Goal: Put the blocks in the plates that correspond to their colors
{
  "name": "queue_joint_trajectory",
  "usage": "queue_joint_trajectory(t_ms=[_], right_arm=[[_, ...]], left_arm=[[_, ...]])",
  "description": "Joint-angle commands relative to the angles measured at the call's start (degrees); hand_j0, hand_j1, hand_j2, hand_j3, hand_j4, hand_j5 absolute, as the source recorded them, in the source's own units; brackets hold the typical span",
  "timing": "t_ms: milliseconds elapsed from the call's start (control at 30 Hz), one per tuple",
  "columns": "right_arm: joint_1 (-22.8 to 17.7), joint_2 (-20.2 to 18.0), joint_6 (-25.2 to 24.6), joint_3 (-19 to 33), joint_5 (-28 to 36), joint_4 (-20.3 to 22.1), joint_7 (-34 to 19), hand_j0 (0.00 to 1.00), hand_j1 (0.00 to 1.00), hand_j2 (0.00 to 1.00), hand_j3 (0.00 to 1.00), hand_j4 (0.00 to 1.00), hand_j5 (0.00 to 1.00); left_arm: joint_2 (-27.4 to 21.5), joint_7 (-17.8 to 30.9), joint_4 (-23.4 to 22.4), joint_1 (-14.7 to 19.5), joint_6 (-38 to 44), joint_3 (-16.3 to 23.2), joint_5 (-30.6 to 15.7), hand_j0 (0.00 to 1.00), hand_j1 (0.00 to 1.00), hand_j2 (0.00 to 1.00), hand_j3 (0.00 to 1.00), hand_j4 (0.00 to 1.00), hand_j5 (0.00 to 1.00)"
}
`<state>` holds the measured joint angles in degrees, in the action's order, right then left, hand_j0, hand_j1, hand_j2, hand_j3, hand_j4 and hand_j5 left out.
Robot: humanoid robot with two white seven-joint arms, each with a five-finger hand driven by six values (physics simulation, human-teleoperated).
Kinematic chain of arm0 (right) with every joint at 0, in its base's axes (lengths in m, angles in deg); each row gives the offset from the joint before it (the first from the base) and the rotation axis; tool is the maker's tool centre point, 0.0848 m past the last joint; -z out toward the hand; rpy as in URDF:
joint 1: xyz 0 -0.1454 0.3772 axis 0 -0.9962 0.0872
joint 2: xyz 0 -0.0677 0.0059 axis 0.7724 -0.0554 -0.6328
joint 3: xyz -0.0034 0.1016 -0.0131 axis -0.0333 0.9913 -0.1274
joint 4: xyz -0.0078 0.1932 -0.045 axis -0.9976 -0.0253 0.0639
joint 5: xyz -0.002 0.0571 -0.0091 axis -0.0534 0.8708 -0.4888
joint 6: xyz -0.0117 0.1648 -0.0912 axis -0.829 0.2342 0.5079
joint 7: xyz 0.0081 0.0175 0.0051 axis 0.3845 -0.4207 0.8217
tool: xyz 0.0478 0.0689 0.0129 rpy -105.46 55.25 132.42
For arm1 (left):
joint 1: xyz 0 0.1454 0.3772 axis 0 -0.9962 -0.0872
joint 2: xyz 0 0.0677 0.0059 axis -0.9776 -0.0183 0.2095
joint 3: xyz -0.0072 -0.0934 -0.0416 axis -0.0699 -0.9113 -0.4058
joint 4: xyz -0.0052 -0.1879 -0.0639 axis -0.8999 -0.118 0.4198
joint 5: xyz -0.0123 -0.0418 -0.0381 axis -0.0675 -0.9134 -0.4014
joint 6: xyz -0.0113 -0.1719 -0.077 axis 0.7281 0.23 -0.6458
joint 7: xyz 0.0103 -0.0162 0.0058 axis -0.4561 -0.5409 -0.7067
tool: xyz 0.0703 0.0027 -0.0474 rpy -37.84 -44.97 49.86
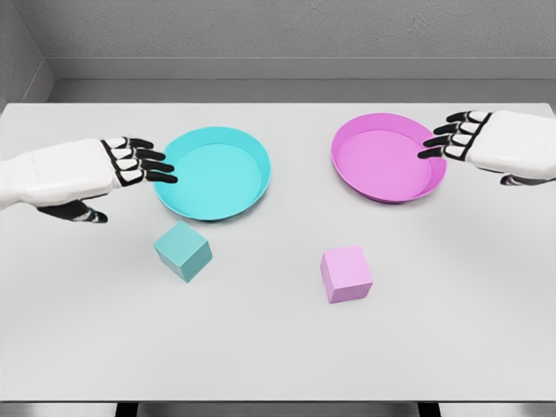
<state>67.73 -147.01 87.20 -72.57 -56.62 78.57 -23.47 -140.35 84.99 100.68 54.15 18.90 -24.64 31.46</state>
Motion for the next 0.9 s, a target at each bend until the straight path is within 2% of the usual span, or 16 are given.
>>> queue_joint_trajectory(t_ms=[0,33,100,167,200,233,300,333,367,433,467,500,567,667,767,867], right_arm=[[0.00,0.16,-0.15,-0.12,-0.01,0.07,0.01,1.00,1.00,1.00,1.00,1.00,1.00],[0.00,0.16,-0.15,-0.12,-0.01,0.07,0.01,1.00,1.00,1.00,1.00,1.00,1.00],[0.53,0.16,-0.15,-0.03,-0.01,-0.02,0.01,1.00,1.00,1.00,1.00,1.00,1.00],[1.41,0.16,-0.15,0.32,-0.10,-0.55,0.01,1.00,1.00,1.00,1.00,1.00,1.00],[1.58,0.16,-0.15,0.41,-0.36,-0.72,0.01,1.00,1.00,1.00,1.00,1.00,1.00],[1.58,1.48,-0.15,0.32,-1.32,-0.72,0.01,1.00,1.00,1.00,1.00,1.00,1.00],[1.58,4.73,-0.15,-0.03,-3.78,-0.28,0.01,1.00,1.00,1.00,1.00,1.00,1.00],[1.76,4.91,-0.15,-0.29,-5.02,-0.11,0.01,1.00,1.00,1.00,1.00,1.00,1.00],[3.07,4.91,-0.15,-2.31,-5.02,0.07,0.01,1.00,1.00,1.00,1.00,1.00,1.00],[10.54,5.17,-0.15,-14.61,-5.02,0.07,0.01,1.00,1.00,1.00,1.00,1.00,1.00],[11.78,5.70,-0.15,-17.61,-5.02,0.16,0.01,1.00,1.00,1.00,1.00,1.00,1.00],[12.39,5.70,-0.15,-18.05,-5.10,0.16,0.01,1.00,1.00,1.00,1.00,1.00,1.00],[15.64,6.66,-0.15,-22.17,-5.10,0.25,0.01,1.00,1.00,1.00,1.00,1.00,1.00],[17.83,7.46,-0.15,-27.79,-5.19,0.25,0.01,1.00,1.00,1.00,1.00,1.00,1.00],[21.00,8.51,-0.15,-31.93,-5.19,0.25,0.01,1.00,1.00,1.00,1.00,1.00,1.00],[23.47,9.13,-0.15,-34.66,-5.19,0.25,0.01,1.00,1.00,1.00,1.00,1.00,1.00]], left_arm=[[-0.12,-0.02,0.00,0.00,0.05,1.38,-0.99,1.00,1.00,1.00,1.00,1.00,1.00],[-0.12,-0.02,0.00,0.00,0.05,1.47,-1.07,1.00,1.00,1.00,1.00,1.00,1.00],[0.58,-0.11,0.00,0.09,0.05,4.90,-2.04,1.00,1.00,1.00,1.00,1.00,1.00],[1.73,-0.11,0.00,0.09,0.05,5.95,-2.56,1.00,1.00,1.00,1.00,1.00,1.00],[1.73,0.07,0.00,0.09,0.05,6.83,-4.50,1.00,1.00,1.00,1.00,1.00,1.00],[2.34,0.07,0.09,0.26,0.05,9.12,-5.20,1.00,1.00,1.00,1.00,1.00,1.00],[4.89,0.16,0.09,0.35,0.05,9.56,-6.08,1.00,1.00,1.00,1.00,1.00,1.00],[5.33,0.16,0.00,0.35,0.05,9.82,-6.00,1.00,1.00,1.00,1.00,1.00,1.00],[5.33,0.16,0.00,0.44,0.05,10.44,-5.91,1.00,1.00,1.00,1.00,1.00,1.00],[5.33,0.24,0.00,0.35,0.05,11.05,-5.82,1.00,1.00,1.00,1.00,1.00,1.00],[5.33,0.16,0.00,0.35,0.05,11.05,-5.73,1.00,1.00,1.00,1.00,1.00,1.00],[5.42,0.24,0.00,0.44,0.05,11.05,-5.64,1.00,1.00,1.00,1.00,1.00,1.00],[5.51,0.24,0.00,0.53,0.05,11.05,-5.56,1.00,1.00,1.00,1.00,1.00,1.00],[6.39,0.16,-0.09,0.44,0.24,11.05,-5.20,1.00,1.00,1.00,1.00,1.00,1.00],[7.26,0.16,-0.09,0.62,4.37,11.05,-5.20,1.00,1.00,1.00,1.00,1.00,1.00],[8.41,0.24,-0.09,0.88,8.33,11.14,-3.01,1.00,1.00,1.00,1.00,1.00,1.00]])
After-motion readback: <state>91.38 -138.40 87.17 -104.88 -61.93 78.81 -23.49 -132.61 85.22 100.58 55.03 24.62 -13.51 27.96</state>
